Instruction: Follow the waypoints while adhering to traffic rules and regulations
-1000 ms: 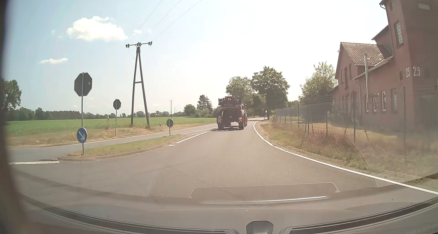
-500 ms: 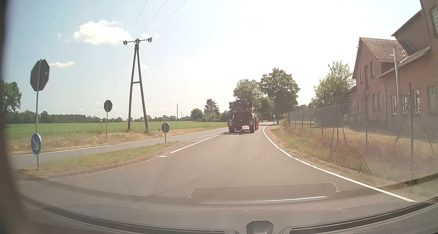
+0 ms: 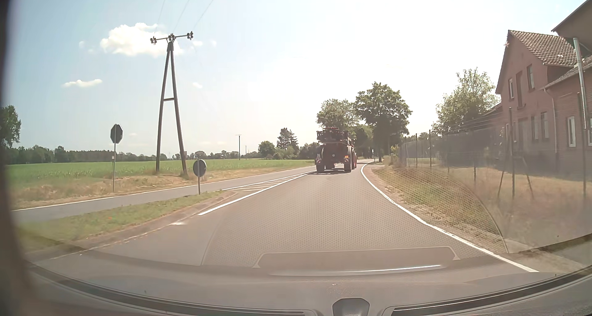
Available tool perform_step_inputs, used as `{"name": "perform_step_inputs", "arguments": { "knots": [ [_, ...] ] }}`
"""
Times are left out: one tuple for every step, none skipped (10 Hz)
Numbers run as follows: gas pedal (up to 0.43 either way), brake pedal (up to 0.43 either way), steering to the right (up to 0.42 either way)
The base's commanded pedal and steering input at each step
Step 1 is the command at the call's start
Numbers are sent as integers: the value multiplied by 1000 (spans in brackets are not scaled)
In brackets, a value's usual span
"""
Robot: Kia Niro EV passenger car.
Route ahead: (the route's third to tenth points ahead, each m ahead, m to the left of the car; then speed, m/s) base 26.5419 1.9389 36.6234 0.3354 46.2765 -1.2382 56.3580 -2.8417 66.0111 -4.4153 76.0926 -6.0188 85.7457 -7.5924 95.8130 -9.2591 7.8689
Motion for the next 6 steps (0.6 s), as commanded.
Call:
{"name": "perform_step_inputs", "arguments": {
  "knots": [
    [228, 6, -2],
    [228, 6, -2],
    [228, 6, -2],
    [228, 6, -2],
    [228, 6, -2],
    [228, 6, -2]
  ]
}}
